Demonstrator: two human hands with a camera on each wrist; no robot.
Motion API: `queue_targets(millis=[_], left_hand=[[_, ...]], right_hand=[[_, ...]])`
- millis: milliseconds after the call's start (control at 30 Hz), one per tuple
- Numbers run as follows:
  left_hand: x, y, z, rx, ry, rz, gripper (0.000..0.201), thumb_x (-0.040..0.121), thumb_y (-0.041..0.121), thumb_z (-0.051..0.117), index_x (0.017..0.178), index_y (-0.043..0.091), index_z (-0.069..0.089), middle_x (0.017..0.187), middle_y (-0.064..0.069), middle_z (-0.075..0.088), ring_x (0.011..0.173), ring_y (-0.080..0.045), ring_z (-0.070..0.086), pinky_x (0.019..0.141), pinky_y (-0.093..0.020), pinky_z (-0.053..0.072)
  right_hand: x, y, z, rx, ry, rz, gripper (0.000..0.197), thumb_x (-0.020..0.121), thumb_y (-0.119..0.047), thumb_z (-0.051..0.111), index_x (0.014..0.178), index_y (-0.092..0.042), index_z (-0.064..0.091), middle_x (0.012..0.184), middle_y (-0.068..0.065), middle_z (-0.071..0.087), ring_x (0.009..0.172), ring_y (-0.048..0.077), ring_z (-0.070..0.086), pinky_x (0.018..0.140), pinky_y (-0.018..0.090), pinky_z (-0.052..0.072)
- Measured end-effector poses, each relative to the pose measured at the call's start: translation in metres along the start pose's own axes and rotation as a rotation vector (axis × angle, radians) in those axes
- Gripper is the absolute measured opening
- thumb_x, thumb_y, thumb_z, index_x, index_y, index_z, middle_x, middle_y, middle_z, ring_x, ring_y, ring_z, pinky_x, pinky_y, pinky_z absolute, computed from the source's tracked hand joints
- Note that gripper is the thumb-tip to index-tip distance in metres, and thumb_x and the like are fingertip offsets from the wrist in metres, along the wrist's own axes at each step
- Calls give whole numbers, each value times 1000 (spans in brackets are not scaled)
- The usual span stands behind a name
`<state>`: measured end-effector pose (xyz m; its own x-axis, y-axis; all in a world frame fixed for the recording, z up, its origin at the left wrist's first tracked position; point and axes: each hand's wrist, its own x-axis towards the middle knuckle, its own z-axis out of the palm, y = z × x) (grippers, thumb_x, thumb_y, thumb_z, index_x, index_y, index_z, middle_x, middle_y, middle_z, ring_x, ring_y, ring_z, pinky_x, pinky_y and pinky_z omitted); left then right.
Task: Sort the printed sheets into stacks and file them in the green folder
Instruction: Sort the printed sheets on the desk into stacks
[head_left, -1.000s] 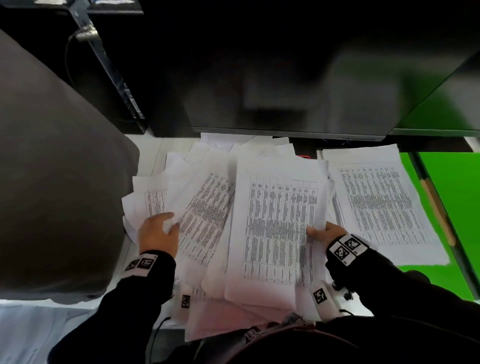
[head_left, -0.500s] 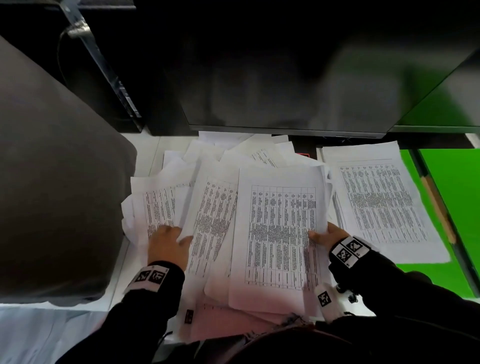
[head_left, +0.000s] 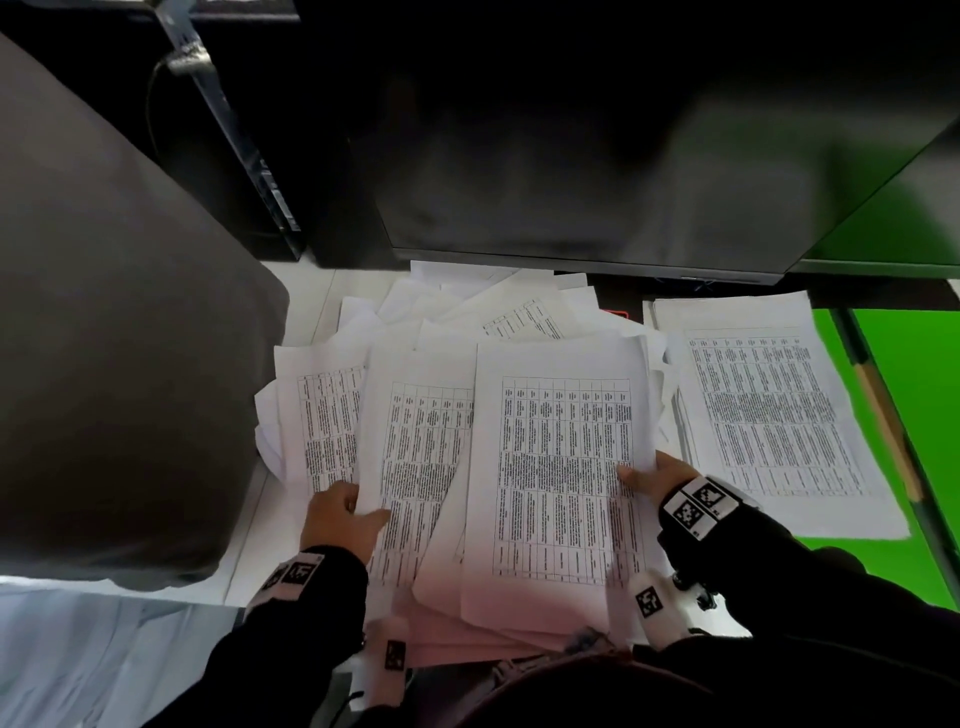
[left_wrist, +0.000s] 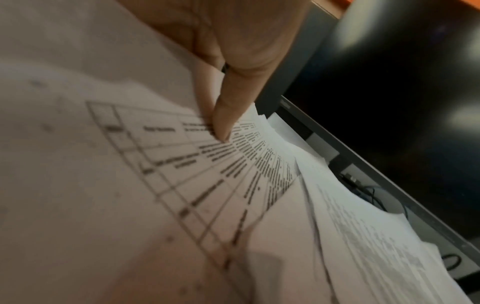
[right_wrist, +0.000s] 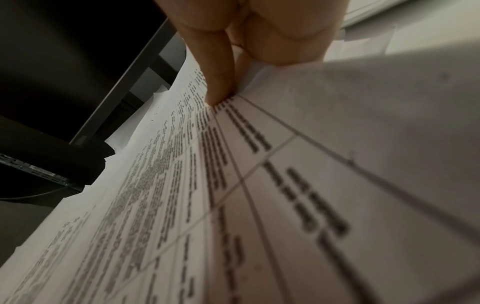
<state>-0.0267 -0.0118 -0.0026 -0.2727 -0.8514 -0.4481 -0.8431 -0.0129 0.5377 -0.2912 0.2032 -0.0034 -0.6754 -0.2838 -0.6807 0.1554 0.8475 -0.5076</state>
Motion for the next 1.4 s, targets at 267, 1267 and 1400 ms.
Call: queue_targets(millis=[267,1267,1400], left_hand=[[6,3,-6,28,8,17,21,91,25,55,79,8,57,74,-8,55,78,-31,56,68,-33,37],[0,64,-73,-450,168,183,27,78,27,63,99,11,65,96,-12,66,93,-27,62,80,-33,45],[4,60,-37,-399,-36,101,15,87,15,58,102,15,59,109,-14,65,101,-29,60,94,-39,43]], right_hand=[[-1,-1,0,-27,-12,-15,39,89,-30,59,122,-10,55,100,9,65,91,23,58,88,34,45],[-34,-40,-16,192,-22,-193,37,89,-21,60,125,-16,55,109,1,62,96,18,56,76,9,43],[-41,-58,-12,364,-64,-274,22,88,-1,57,107,-11,63,92,3,66,79,15,59,54,-1,44]])
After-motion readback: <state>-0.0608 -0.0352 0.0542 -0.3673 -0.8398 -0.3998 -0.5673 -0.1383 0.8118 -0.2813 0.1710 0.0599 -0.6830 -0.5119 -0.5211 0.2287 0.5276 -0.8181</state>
